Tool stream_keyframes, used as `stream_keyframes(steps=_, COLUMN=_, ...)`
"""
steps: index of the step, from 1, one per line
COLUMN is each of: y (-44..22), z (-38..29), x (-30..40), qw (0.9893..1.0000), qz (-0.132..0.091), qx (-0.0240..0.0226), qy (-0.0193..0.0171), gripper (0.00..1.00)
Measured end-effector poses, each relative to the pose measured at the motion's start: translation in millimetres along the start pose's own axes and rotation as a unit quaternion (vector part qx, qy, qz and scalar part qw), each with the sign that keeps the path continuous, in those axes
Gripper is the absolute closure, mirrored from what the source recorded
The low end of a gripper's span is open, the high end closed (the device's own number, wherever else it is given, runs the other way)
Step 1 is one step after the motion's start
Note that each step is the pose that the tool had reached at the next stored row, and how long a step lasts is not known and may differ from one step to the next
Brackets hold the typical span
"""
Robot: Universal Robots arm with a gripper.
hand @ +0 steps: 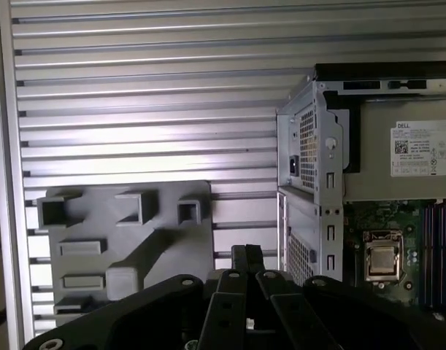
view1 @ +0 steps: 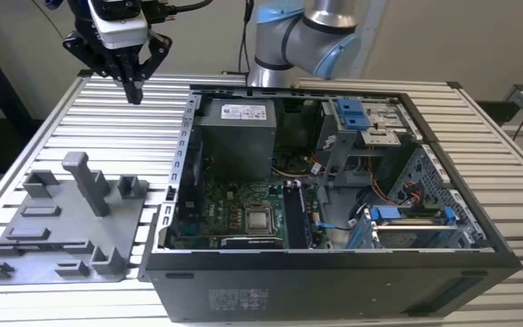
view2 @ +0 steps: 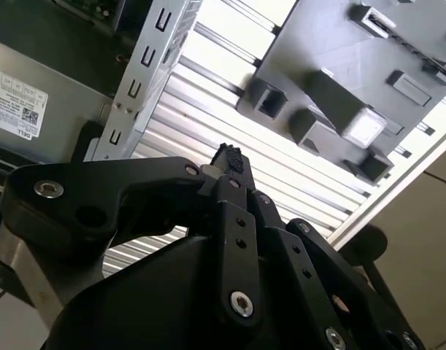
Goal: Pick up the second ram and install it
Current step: 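Reach for the second ram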
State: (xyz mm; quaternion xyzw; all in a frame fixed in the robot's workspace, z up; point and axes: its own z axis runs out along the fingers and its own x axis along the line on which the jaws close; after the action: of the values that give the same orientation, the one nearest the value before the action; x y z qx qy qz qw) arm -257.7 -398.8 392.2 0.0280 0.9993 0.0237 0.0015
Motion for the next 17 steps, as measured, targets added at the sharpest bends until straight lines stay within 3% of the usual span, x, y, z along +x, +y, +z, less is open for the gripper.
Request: stream_keyframes(steps=17, y=-2.7, z=0.1, x=48.0, qw=1.0000, qz=-0.006, qx=0.0000, qy=0.0003, gripper=0.89)
